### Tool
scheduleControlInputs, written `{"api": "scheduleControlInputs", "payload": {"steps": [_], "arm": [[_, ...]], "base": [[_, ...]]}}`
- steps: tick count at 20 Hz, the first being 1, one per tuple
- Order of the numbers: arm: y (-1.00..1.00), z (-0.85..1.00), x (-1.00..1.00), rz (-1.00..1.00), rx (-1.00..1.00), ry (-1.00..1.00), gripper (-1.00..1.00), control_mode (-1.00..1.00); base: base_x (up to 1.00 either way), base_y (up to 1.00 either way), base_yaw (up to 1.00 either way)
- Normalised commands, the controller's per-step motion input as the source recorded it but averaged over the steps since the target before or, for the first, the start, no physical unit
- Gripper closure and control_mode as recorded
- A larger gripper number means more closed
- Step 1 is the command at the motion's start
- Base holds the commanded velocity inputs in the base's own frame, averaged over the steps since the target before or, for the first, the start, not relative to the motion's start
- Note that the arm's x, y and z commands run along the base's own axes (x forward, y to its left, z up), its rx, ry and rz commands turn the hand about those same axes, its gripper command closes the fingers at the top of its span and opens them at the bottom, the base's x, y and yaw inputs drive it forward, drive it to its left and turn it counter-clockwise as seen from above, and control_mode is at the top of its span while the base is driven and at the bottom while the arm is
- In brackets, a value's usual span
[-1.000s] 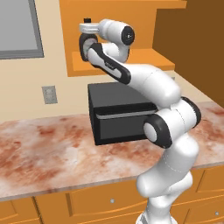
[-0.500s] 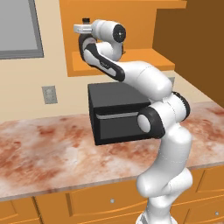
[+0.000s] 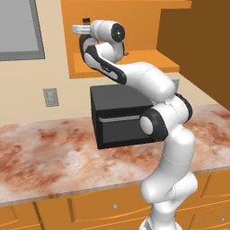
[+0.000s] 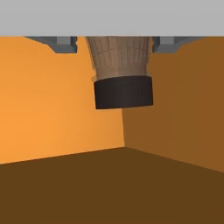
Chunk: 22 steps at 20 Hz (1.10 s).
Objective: The dining table condiment station is running low on syrup bottle. Refill the condiment station by opening the cabinet and taking the syrup bottle from the cabinet and placing it on the dining table.
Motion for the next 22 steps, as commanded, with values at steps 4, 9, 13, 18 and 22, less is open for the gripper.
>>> {"api": "scheduleControlInputs", "payload": {"steps": [4,9,13,18,22], "arm": [[0.03,0.00,0.02,0.00,0.00,0.02,1.00,-1.00],[0.00,0.00,0.00,0.00,0.00,0.00,1.00,-1.00],[0.00,0.00,0.00,0.00,0.00,0.00,1.00,-1.00],[-0.03,0.00,-0.36,0.02,0.00,-0.01,1.00,-1.00],[0.00,0.00,-0.93,0.12,0.00,-0.02,1.00,-1.00]], "base": [[0.00,0.00,0.00],[0.00,0.00,0.00],[0.00,0.00,0.00],[0.00,0.00,0.00],[0.00,0.00,0.00]]}}
